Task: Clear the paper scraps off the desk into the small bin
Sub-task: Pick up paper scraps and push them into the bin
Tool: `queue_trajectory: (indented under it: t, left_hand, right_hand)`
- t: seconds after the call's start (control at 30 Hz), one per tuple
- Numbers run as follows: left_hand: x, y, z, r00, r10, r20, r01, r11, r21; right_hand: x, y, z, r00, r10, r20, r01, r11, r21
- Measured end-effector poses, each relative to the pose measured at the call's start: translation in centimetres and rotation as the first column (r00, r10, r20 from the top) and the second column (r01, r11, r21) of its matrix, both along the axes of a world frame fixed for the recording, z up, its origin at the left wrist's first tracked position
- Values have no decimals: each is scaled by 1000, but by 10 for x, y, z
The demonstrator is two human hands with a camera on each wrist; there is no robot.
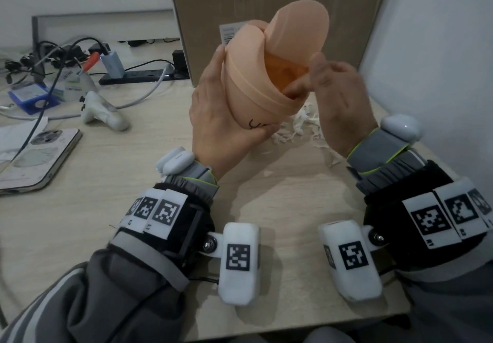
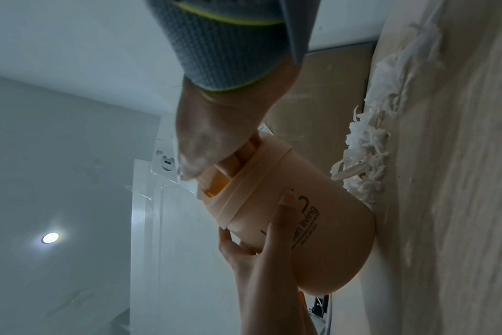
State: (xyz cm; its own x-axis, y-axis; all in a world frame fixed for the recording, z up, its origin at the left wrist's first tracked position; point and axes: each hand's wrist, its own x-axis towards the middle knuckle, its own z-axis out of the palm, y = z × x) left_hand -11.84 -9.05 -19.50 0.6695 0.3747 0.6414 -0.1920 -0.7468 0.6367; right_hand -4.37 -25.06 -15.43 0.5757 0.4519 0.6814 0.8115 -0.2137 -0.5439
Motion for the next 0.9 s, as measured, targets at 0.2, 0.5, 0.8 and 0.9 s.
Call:
queue_trajectory:
  t: [0.2, 0.5, 0.8, 0.9]
  left_hand:
    - [2, -1, -2, 1000, -24, 3, 24, 998, 59]
    - [1, 3, 0, 1000, 29, 5, -27, 981, -195]
    - [2, 13, 1, 983, 184, 17, -165, 919, -358]
    - [1, 13, 1, 984, 178, 9, -163, 918, -361]
  right_hand:
    - [-2, 2, -4, 990, 102, -96, -120, 970, -213]
    - [32, -8, -6, 908, -363, -211, 399, 902, 165]
    - [53, -25, -25, 694, -699, -171, 326, 517, -791]
    - [49, -22, -22, 751, -634, -186, 268, 549, -792]
